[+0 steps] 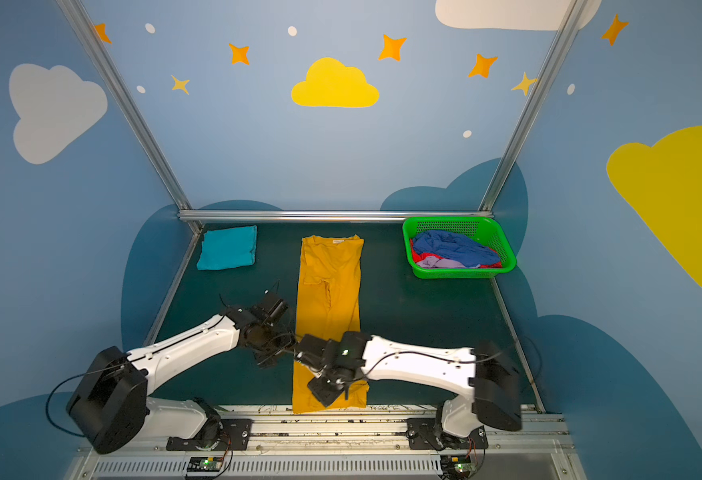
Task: Fold and stack the t-shirts
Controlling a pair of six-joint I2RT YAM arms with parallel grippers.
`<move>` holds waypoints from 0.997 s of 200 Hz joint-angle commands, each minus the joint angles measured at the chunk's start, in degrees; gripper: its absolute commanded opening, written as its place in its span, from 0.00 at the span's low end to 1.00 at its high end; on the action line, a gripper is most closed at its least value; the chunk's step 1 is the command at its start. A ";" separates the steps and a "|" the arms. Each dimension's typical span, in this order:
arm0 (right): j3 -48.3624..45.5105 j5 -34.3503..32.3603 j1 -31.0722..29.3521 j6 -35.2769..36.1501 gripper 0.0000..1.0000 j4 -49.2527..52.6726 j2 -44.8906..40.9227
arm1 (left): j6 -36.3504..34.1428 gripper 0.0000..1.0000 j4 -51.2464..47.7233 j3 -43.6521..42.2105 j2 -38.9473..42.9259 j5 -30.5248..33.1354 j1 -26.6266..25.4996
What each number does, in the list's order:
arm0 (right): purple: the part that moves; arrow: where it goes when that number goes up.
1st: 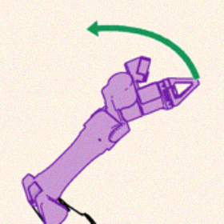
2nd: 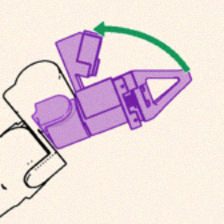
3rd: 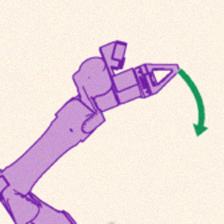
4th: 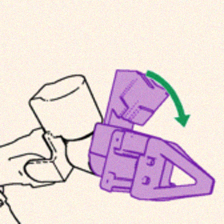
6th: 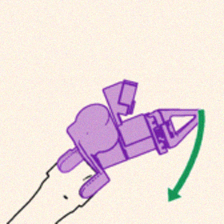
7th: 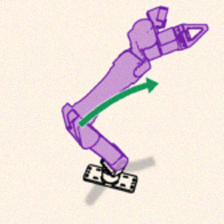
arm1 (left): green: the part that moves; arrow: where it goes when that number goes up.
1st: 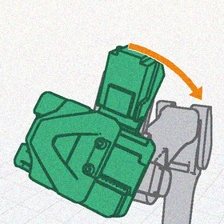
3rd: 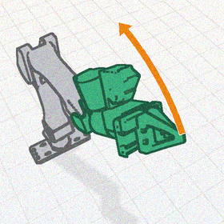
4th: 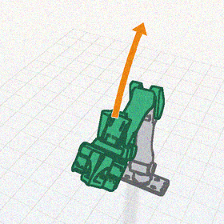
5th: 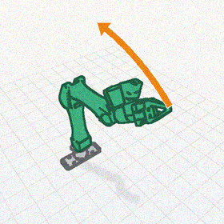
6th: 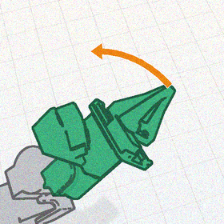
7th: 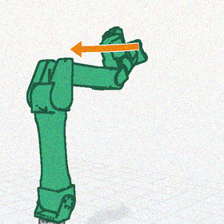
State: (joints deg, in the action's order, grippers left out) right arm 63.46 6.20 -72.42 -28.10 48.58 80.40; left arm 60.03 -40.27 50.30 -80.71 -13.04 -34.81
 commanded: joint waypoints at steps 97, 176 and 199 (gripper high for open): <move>-33.16 0.62 13.64 -20.76 0.48 -12.19 -28.57 | -9.09 0.59 1.05 25.63 -23.94 3.26 -3.63; -28.90 2.27 15.50 -19.71 0.57 -15.93 -19.02 | -11.21 0.57 2.07 32.25 -32.44 3.30 1.19; -28.27 3.53 16.56 -19.36 0.54 -17.05 -15.46 | -11.56 0.56 2.63 32.49 -32.90 2.85 2.17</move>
State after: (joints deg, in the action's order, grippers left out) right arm 33.17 8.75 -56.84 -48.01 32.82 62.17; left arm 49.71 -37.50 81.87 -112.53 -10.83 -33.54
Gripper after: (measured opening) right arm 0.555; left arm 0.566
